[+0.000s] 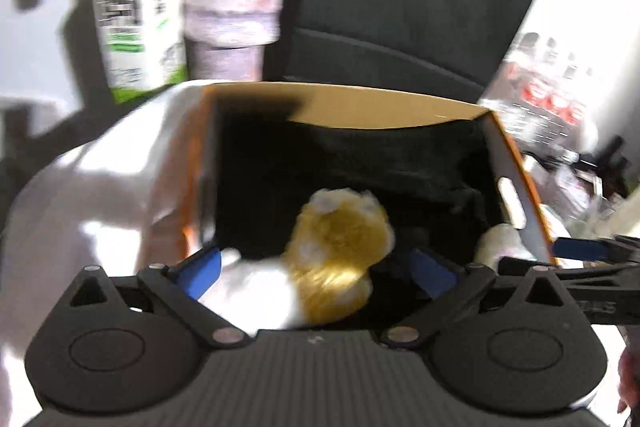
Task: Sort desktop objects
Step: 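Carry both held items into the cardboard box and open both tools, then withdraw both open tools from the box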
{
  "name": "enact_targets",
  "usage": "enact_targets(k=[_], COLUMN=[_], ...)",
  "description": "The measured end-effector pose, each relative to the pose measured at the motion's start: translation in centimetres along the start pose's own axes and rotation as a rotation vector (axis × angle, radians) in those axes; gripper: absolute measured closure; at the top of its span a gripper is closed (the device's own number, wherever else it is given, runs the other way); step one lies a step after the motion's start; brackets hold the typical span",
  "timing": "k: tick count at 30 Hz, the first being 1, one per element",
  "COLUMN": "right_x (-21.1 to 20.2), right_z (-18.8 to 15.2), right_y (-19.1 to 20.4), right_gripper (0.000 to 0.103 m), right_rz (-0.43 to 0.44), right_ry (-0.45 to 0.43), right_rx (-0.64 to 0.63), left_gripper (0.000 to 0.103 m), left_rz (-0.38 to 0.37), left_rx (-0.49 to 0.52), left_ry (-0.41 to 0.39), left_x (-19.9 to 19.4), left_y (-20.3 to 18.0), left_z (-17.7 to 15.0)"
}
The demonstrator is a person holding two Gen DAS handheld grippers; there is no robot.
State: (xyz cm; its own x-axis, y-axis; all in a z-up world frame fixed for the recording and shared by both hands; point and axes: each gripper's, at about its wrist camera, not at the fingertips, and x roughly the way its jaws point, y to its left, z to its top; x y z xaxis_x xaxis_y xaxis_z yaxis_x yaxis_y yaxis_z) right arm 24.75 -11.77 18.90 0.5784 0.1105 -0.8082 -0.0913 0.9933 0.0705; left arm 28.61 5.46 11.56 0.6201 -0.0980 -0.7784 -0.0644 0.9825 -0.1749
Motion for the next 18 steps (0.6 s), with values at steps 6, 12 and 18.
enact_targets(k=[6, 12, 18], right_x=[-4.2, -7.2, -10.4], right_z=[-2.0, -5.3, -13.2], right_y=[0.6, 0.6, 1.1], right_gripper=[0.013, 0.008, 0.006], right_rz=[-0.004, 0.01, 0.031], right_ry=[-0.108, -0.225, -0.326], right_rx=[-0.003, -0.03, -0.06], left_gripper=[0.0, 0.0, 0.0], left_rz=[0.057, 0.07, 0.07], left_rx=[0.005, 0.034, 0.101], left_ry=[-0.046, -0.143, -0.262], left_x=[-4.0, -8.4, -13.2], left_y=[-0.3, -0.2, 0.5], left_z=[-2.7, -8.0, -16.0])
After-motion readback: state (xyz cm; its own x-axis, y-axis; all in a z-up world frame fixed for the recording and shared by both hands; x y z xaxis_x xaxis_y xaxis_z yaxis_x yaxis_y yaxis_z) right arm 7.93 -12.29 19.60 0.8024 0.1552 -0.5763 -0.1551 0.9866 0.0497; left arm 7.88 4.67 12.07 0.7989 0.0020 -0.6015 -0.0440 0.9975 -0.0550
